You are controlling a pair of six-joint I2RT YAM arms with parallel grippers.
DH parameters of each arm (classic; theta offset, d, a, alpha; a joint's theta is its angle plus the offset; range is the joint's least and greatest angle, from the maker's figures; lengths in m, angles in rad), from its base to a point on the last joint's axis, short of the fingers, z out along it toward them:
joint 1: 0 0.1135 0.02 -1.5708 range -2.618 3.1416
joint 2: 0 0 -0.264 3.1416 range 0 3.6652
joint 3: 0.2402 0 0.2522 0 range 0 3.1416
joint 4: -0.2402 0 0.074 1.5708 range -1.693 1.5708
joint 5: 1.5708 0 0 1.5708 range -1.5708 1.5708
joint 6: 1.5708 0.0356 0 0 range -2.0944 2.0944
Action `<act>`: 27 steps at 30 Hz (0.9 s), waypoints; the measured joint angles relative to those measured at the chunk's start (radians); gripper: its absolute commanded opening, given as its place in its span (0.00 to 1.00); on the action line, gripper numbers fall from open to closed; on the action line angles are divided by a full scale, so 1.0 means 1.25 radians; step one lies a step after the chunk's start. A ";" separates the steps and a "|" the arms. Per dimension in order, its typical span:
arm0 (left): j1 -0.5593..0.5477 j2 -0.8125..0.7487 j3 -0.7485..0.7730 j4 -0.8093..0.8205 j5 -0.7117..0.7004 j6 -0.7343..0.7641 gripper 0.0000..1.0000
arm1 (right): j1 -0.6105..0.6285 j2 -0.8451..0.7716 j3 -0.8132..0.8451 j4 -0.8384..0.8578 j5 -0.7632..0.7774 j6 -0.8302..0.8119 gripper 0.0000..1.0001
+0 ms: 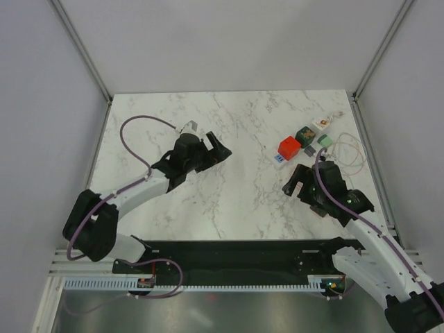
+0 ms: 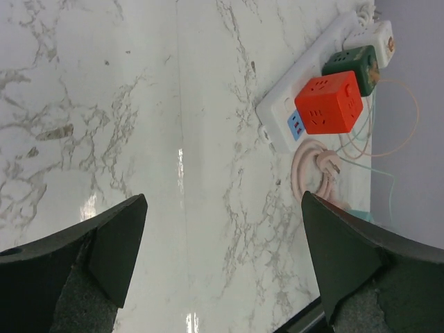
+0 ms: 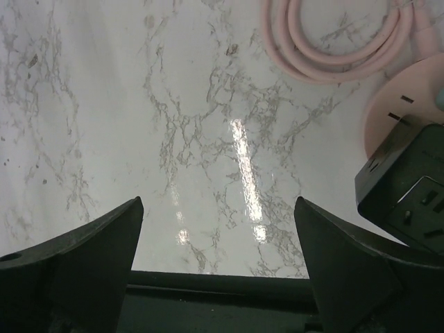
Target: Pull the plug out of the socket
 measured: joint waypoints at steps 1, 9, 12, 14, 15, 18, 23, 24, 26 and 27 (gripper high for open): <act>0.000 0.036 0.013 0.026 0.005 0.019 1.00 | 0.000 0.017 0.018 -0.015 0.009 -0.002 0.98; 0.001 0.345 0.189 0.224 0.133 0.157 1.00 | 0.000 0.105 0.107 -0.119 0.058 -0.064 0.98; -0.003 0.453 0.308 0.294 0.183 0.206 1.00 | 0.000 0.094 0.121 -0.135 0.074 -0.081 0.98; -0.011 0.488 0.349 0.315 0.188 0.243 1.00 | 0.000 0.087 0.126 -0.138 0.082 -0.087 0.98; -0.016 0.500 0.367 0.319 0.187 0.266 1.00 | 0.000 0.084 0.127 -0.140 0.087 -0.089 0.98; -0.039 0.518 0.402 0.315 0.176 0.368 1.00 | 0.000 0.081 0.130 -0.147 0.102 -0.093 0.98; -0.067 0.524 0.436 0.315 0.162 0.495 1.00 | 0.000 0.084 0.139 -0.153 0.125 -0.092 0.98; -0.069 0.524 0.437 0.317 0.158 0.507 1.00 | 0.000 0.086 0.144 -0.153 0.131 -0.092 0.98; -0.066 0.526 0.438 0.322 0.159 0.520 1.00 | 0.000 0.095 0.154 -0.153 0.141 -0.091 0.98; -0.063 0.529 0.438 0.329 0.169 0.524 1.00 | 0.000 0.101 0.160 -0.153 0.146 -0.091 0.98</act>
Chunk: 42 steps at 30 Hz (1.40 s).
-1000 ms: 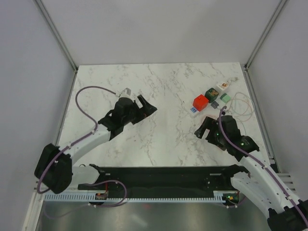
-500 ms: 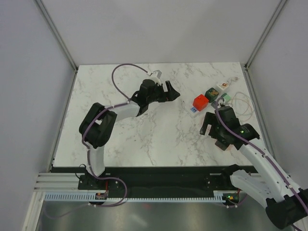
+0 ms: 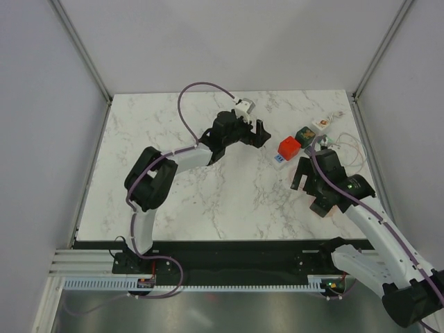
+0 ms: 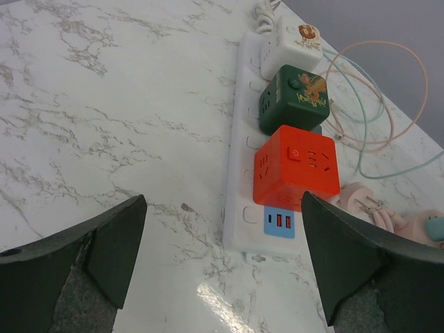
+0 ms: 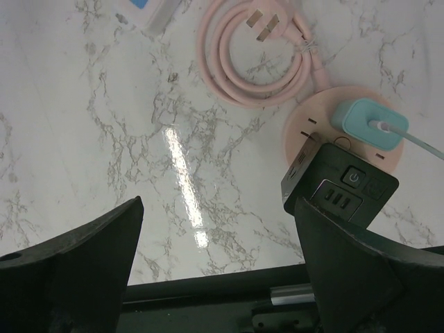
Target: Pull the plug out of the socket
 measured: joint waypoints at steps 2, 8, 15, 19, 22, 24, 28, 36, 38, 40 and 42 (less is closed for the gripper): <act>0.006 0.011 0.005 0.013 0.031 0.005 1.00 | 0.000 0.015 0.013 0.000 0.009 0.000 0.98; 0.005 0.105 0.130 -0.052 0.133 0.048 0.89 | 0.000 0.039 0.026 0.000 0.031 0.000 0.98; -0.026 0.156 0.224 -0.216 0.173 0.129 0.95 | 0.000 -0.003 0.024 0.000 0.043 0.004 0.98; -0.058 0.168 0.265 -0.301 0.148 0.189 0.95 | 0.000 -0.045 0.020 -0.006 0.049 0.012 0.98; -0.082 0.190 0.303 -0.363 0.124 0.222 0.96 | 0.000 -0.070 0.020 -0.006 0.049 0.019 0.98; -0.095 0.217 0.343 -0.410 0.108 0.237 0.95 | 0.000 -0.085 0.020 -0.007 0.048 0.025 0.98; -0.105 0.271 0.411 -0.468 0.073 0.254 0.93 | 0.000 -0.114 0.020 -0.011 0.045 0.033 0.98; -0.111 0.312 0.490 -0.553 0.024 0.256 0.89 | 0.000 -0.119 0.020 -0.017 0.046 0.036 0.98; -0.115 0.315 0.500 -0.566 0.010 0.258 0.88 | 0.000 -0.112 0.020 -0.018 0.047 0.036 0.98; -0.121 0.319 0.510 -0.576 -0.003 0.260 0.88 | 0.000 -0.107 0.020 -0.018 0.049 0.036 0.98; -0.124 0.320 0.514 -0.582 -0.013 0.262 0.89 | 0.000 -0.106 0.020 -0.018 0.051 0.036 0.98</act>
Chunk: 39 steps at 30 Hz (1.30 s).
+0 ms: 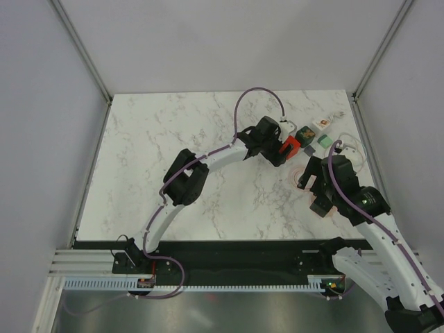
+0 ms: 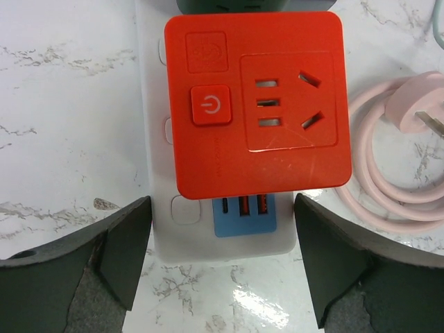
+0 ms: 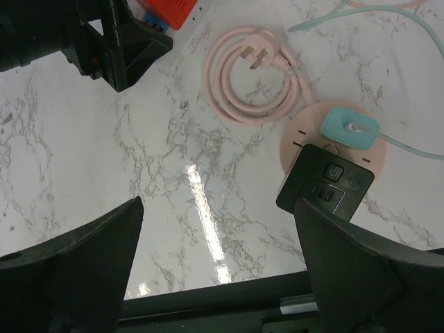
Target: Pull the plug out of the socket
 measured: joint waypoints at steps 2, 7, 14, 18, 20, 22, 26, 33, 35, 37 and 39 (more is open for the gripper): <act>-0.002 0.000 0.000 -0.002 -0.002 0.001 0.92 | 0.000 -0.001 0.000 0.000 0.000 0.000 0.98; -0.002 0.003 0.000 -0.027 0.000 0.002 0.93 | 0.000 -0.003 0.000 0.000 -0.001 0.000 0.98; -0.002 0.015 0.022 -0.066 0.001 -0.001 0.55 | 0.000 -0.003 0.000 -0.002 -0.014 -0.004 0.98; -0.002 0.015 0.026 -0.070 0.002 -0.005 0.28 | 0.000 0.016 0.000 -0.002 -0.035 -0.010 0.98; -0.002 0.015 0.026 -0.070 0.001 -0.004 0.12 | 0.000 0.024 -0.001 0.002 -0.052 -0.016 0.98; -0.002 0.015 0.025 -0.069 0.001 -0.004 0.06 | 0.000 0.027 -0.010 0.014 -0.075 -0.026 0.98; -0.002 -0.009 -0.033 -0.022 0.001 -0.008 0.02 | -0.001 0.046 -0.033 0.023 -0.127 -0.057 0.98; -0.002 -0.200 -0.358 0.104 -0.001 -0.022 0.02 | 0.000 0.091 -0.068 0.055 -0.245 -0.097 0.98; -0.002 -0.254 -0.446 0.132 -0.003 -0.029 0.02 | 0.000 0.100 -0.072 0.065 -0.271 -0.104 0.98; -0.002 -0.314 -0.532 0.149 -0.005 -0.044 0.02 | 0.000 0.110 -0.073 0.075 -0.290 -0.114 0.98; -0.002 -0.356 -0.589 0.150 -0.007 -0.060 0.02 | 0.000 0.117 -0.073 0.080 -0.302 -0.120 0.98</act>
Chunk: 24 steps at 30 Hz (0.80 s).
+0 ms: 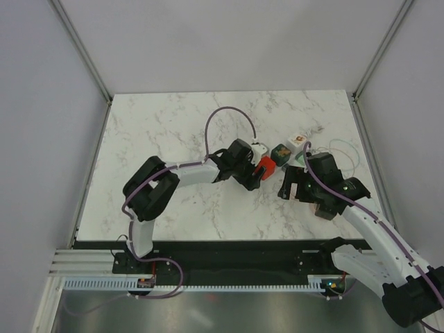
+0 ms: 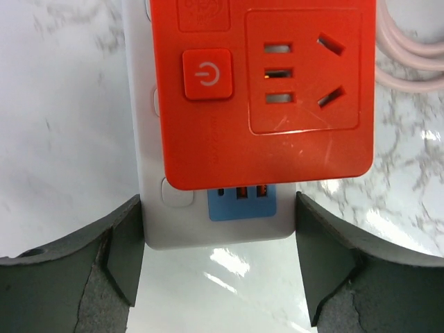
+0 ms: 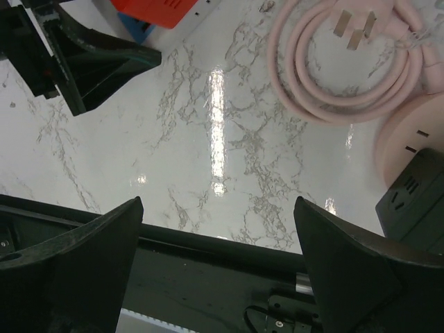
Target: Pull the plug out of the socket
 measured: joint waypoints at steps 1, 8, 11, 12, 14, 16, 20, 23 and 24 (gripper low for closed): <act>-0.001 -0.021 -0.028 0.006 0.000 -0.011 0.02 | 0.000 0.001 0.000 0.000 -0.005 -0.002 0.98; -0.006 -0.113 -0.147 0.012 -0.023 -0.099 0.02 | 0.000 -0.014 0.000 0.028 -0.022 -0.007 0.98; -0.007 -0.154 -0.193 0.011 -0.039 -0.132 0.06 | 0.000 -0.011 0.000 0.055 -0.024 -0.006 0.98; -0.008 -0.173 -0.213 0.003 -0.049 -0.143 0.12 | 0.001 -0.008 0.000 0.064 -0.025 -0.006 0.98; -0.009 -0.201 -0.236 -0.019 -0.063 -0.158 0.26 | 0.001 0.001 0.000 0.090 -0.028 -0.005 0.98; -0.009 -0.215 -0.248 -0.038 -0.072 -0.168 0.39 | 0.001 0.009 0.000 0.112 -0.034 -0.003 0.98; -0.016 -0.222 -0.250 -0.045 -0.082 -0.183 0.54 | 0.002 0.029 -0.011 0.176 -0.045 0.013 0.98; -0.025 -0.233 -0.260 -0.051 -0.086 -0.193 0.66 | 0.002 0.029 -0.043 0.223 -0.045 0.034 0.98; -0.028 -0.239 -0.264 -0.056 -0.086 -0.196 0.69 | 0.002 0.027 -0.059 0.242 -0.045 0.043 0.98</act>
